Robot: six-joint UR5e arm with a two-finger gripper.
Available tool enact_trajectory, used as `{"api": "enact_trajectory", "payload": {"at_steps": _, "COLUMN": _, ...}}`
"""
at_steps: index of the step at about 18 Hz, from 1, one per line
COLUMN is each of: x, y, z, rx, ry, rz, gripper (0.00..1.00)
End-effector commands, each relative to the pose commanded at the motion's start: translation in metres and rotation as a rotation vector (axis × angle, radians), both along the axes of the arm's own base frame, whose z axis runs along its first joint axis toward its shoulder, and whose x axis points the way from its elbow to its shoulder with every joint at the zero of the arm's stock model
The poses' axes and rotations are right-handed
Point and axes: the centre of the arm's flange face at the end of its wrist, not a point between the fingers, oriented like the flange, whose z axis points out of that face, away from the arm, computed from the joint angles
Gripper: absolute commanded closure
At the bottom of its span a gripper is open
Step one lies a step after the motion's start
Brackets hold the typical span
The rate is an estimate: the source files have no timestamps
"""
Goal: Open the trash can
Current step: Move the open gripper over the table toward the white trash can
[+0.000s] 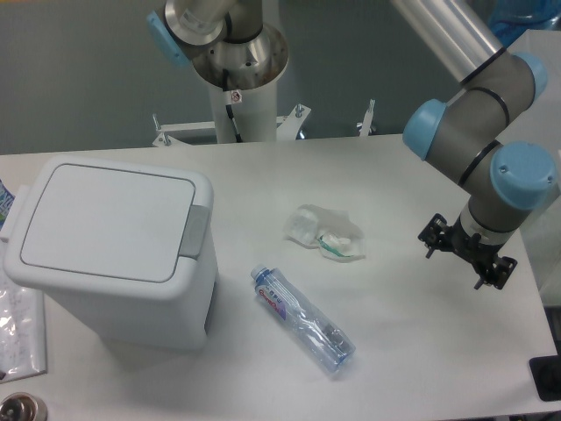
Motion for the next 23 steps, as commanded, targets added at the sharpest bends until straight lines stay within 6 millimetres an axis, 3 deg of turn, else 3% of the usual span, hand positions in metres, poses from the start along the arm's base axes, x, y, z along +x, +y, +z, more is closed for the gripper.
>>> {"api": "enact_trajectory", "payload": {"at_steps": 8, "x": 0.018, "y": 0.009, "z": 0.004, "rx": 0.041, "ry": -0.069, "rz": 0.005, "gripper": 0.0}}
{"api": "enact_trajectory", "payload": {"at_steps": 11, "x": 0.03, "y": 0.013, "z": 0.025, "rx": 0.109, "ry": -0.131, "rz": 0.099, "gripper": 0.0}}
{"api": "enact_trajectory", "payload": {"at_steps": 15, "x": 0.05, "y": 0.049, "z": 0.036, "rx": 0.173, "ry": -0.191, "rz": 0.267, "gripper": 0.0}}
{"api": "enact_trajectory", "payload": {"at_steps": 20, "x": 0.068, "y": 0.08, "z": 0.052, "rx": 0.247, "ry": -0.263, "rz": 0.444, "gripper": 0.0}}
{"api": "enact_trajectory", "payload": {"at_steps": 23, "x": 0.092, "y": 0.095, "z": 0.079, "rx": 0.275, "ry": -0.267, "rz": 0.467, "gripper": 0.0}}
